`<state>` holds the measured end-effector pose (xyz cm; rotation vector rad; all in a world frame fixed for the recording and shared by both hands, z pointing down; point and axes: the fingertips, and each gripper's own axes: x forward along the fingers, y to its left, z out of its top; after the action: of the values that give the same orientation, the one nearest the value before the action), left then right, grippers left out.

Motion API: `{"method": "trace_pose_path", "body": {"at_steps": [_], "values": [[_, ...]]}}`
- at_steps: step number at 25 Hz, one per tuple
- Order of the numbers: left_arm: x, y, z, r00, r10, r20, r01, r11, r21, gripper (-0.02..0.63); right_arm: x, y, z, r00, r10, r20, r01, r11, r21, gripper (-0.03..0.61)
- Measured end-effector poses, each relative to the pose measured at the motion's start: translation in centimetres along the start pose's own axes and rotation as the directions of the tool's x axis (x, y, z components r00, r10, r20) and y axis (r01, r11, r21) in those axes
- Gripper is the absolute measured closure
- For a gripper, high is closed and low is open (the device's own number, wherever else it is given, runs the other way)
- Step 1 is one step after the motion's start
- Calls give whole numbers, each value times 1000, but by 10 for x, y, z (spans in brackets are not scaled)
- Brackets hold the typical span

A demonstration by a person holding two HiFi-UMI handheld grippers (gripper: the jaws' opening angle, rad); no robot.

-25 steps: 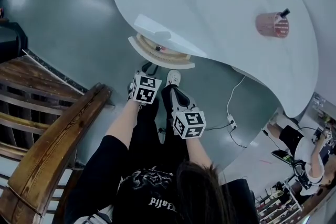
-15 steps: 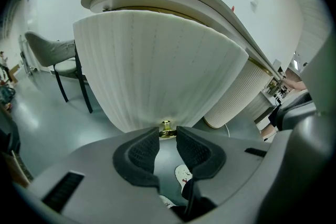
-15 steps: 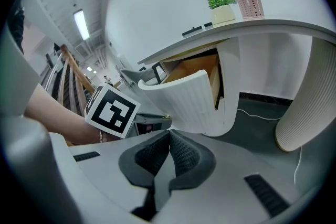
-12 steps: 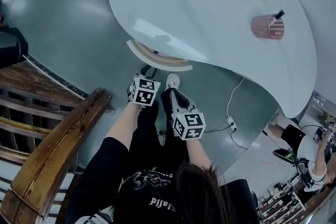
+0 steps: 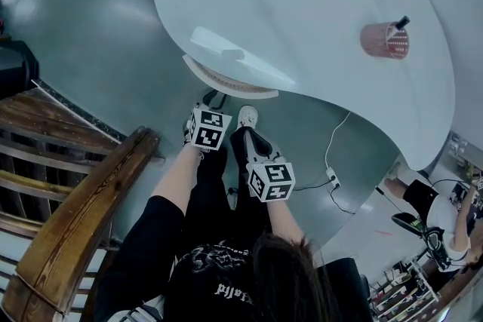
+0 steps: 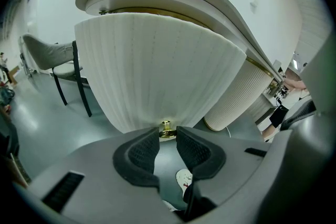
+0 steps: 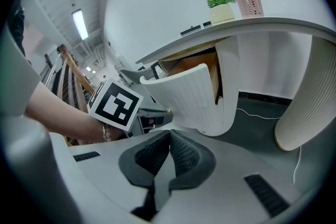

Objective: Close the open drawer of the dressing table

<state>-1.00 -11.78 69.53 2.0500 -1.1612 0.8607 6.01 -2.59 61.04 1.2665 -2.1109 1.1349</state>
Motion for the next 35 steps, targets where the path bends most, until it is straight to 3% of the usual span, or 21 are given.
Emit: {"method": "trace_pose_path", "body": {"at_steps": [35], "values": [[22,8,38,996,14,84,-14,1000,-3,499,5,-16,1,1000,-9,-21,9,1000,4,552]]}}
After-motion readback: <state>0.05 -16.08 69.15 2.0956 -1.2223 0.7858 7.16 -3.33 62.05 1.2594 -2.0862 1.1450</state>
